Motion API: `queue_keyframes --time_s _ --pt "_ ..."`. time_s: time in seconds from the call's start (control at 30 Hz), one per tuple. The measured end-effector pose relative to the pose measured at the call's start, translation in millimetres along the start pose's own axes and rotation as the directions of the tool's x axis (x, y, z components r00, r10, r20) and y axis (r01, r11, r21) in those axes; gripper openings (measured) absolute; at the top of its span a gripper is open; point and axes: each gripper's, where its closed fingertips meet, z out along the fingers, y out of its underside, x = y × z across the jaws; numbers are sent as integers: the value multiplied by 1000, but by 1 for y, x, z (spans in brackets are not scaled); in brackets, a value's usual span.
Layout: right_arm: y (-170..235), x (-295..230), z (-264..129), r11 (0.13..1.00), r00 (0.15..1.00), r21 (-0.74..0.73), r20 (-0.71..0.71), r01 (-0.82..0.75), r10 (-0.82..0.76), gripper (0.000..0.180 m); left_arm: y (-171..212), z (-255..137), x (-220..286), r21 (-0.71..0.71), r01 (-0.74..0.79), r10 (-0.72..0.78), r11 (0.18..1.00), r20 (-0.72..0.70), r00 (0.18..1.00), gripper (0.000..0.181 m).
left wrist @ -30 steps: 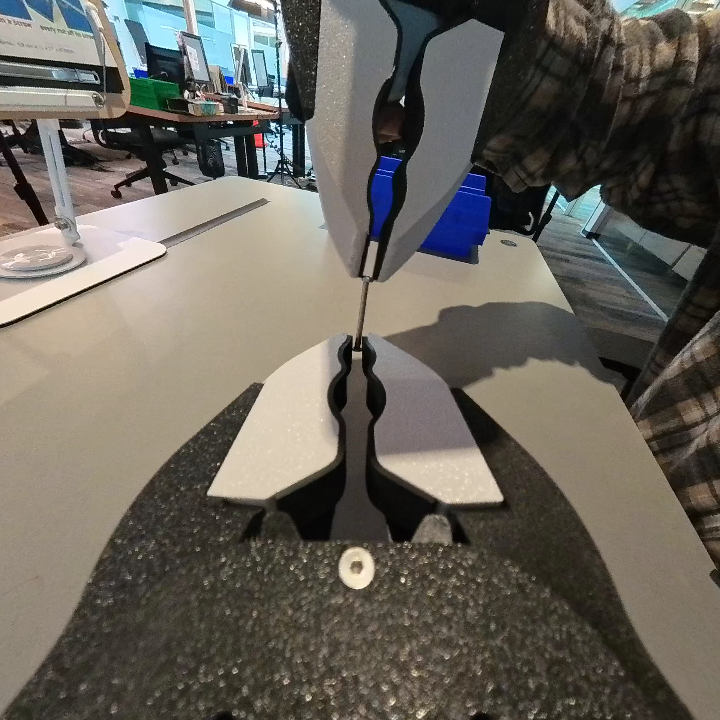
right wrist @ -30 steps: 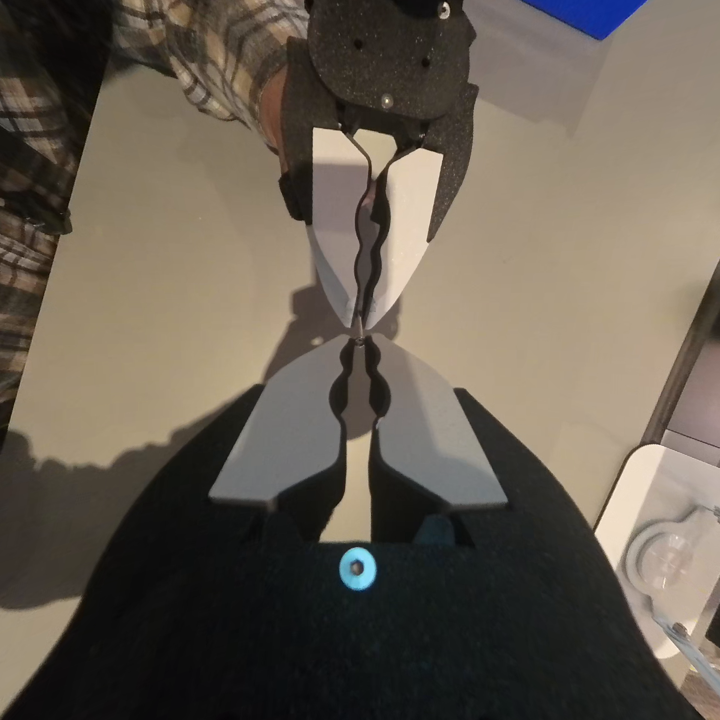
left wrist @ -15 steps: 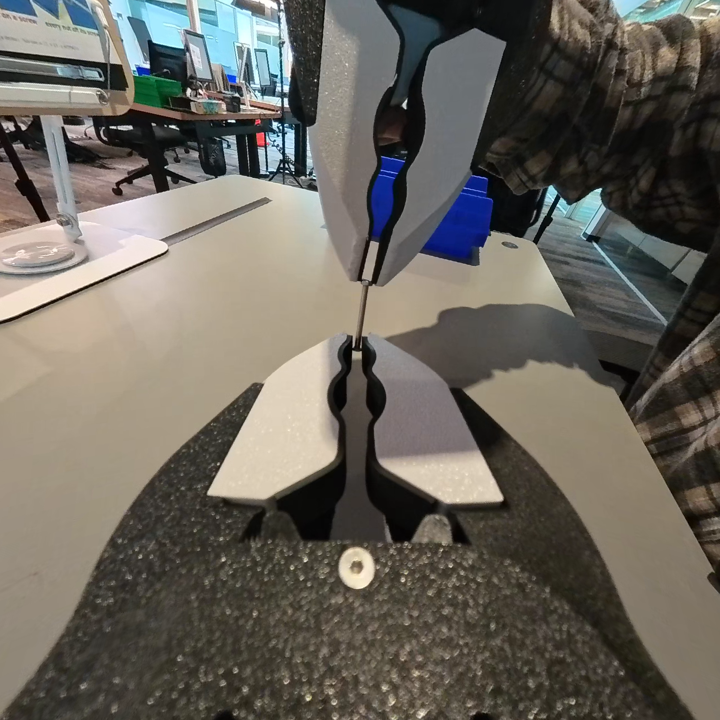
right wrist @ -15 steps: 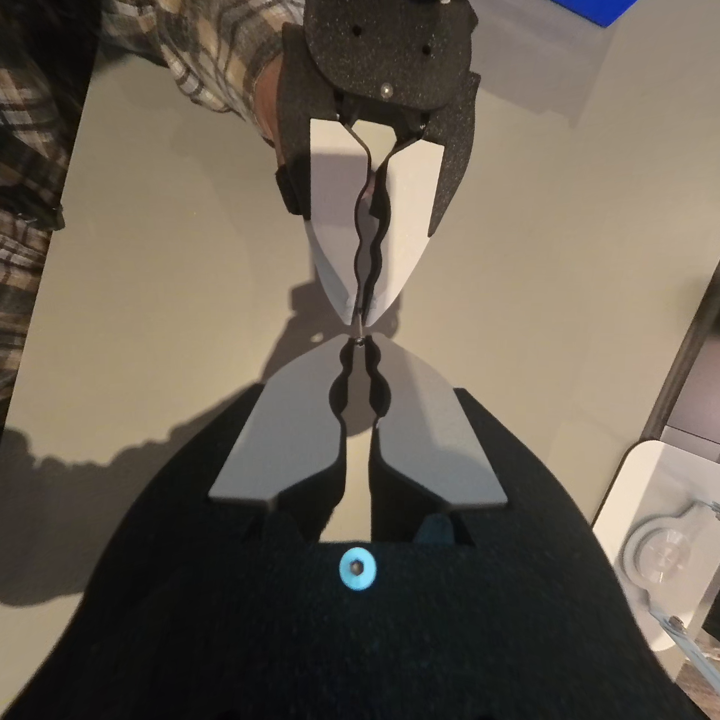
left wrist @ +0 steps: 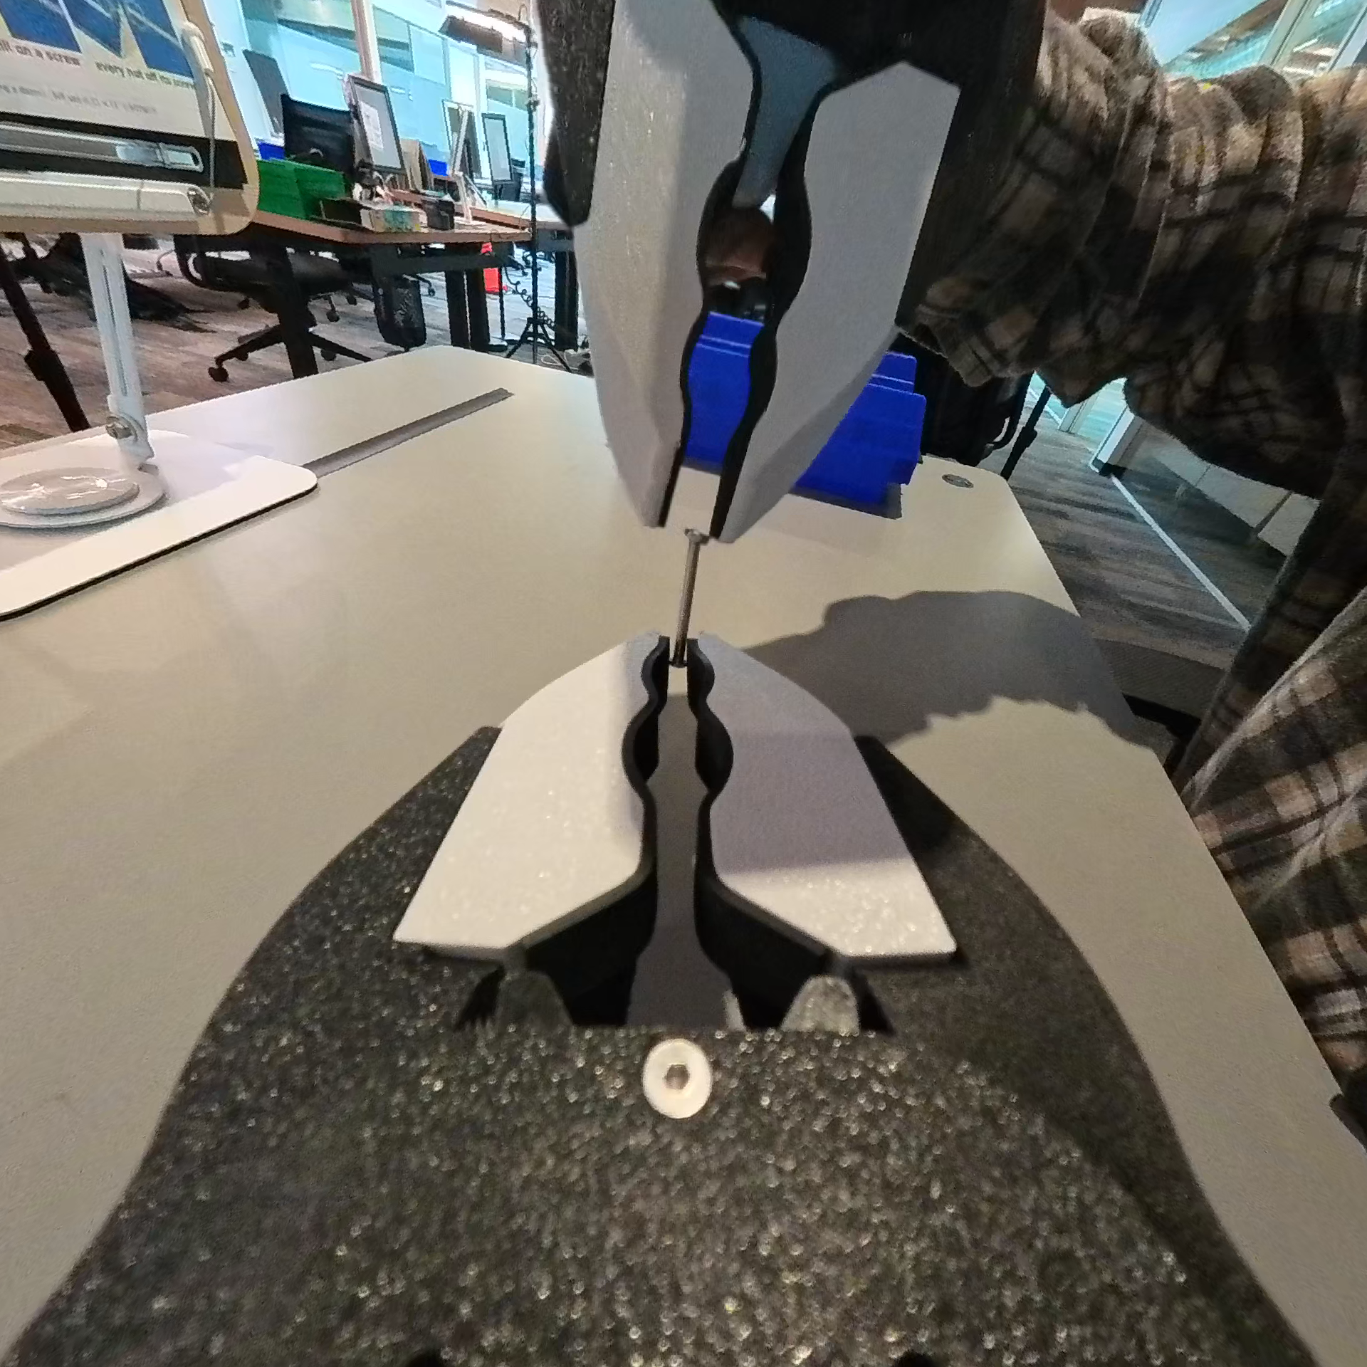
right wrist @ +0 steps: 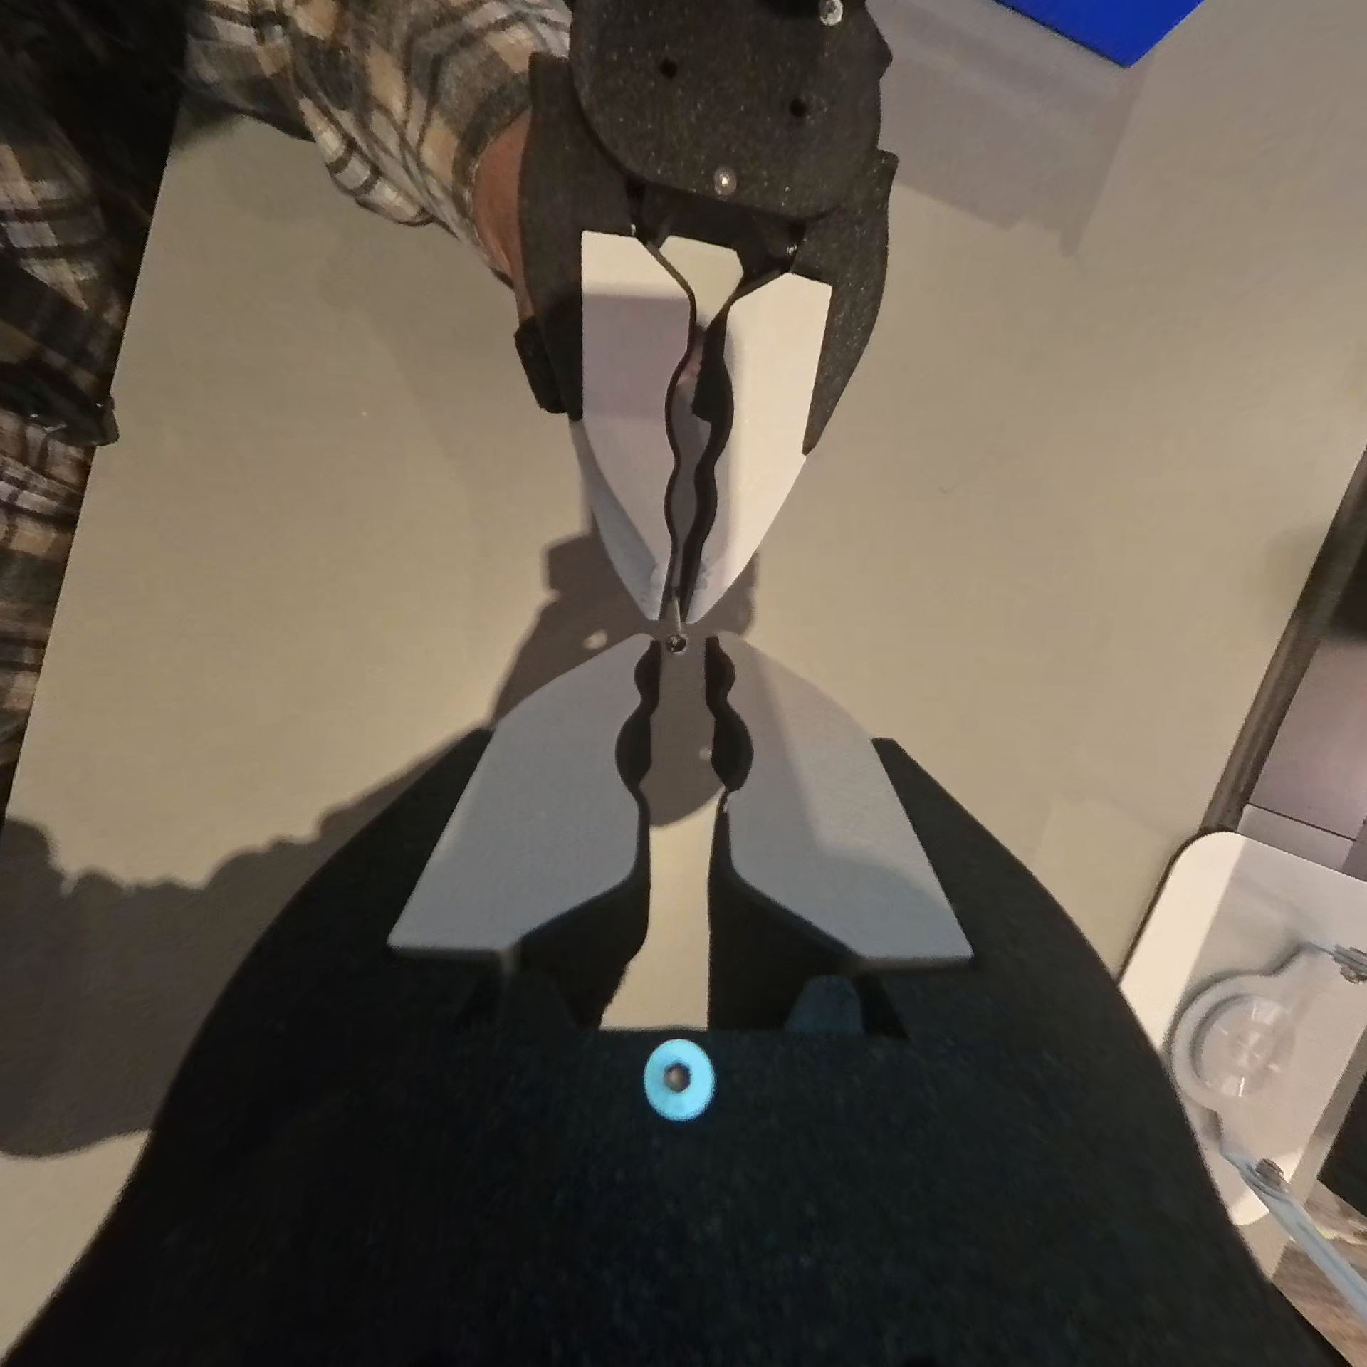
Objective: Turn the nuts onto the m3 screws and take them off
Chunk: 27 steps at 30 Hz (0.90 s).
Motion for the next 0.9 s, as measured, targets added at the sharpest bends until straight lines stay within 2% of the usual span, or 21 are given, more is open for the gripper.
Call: queue_keyframes --time_s 0.2,0.5,0.9 --pt "-4 4 -11 999 999 31 -50 17 -15 14 0 -1 -1 5 4 -4 1000 4 1000 4" --pt "-3 -1 -1 998 997 -14 -45 56 -57 16 -1 -1 -1 6 8 -8 1000 1 1000 4" --pt "-3 -1 1 997 996 -27 -34 77 -78 6 -3 -1 0 14 8 -8 1000 -3 1000 3"
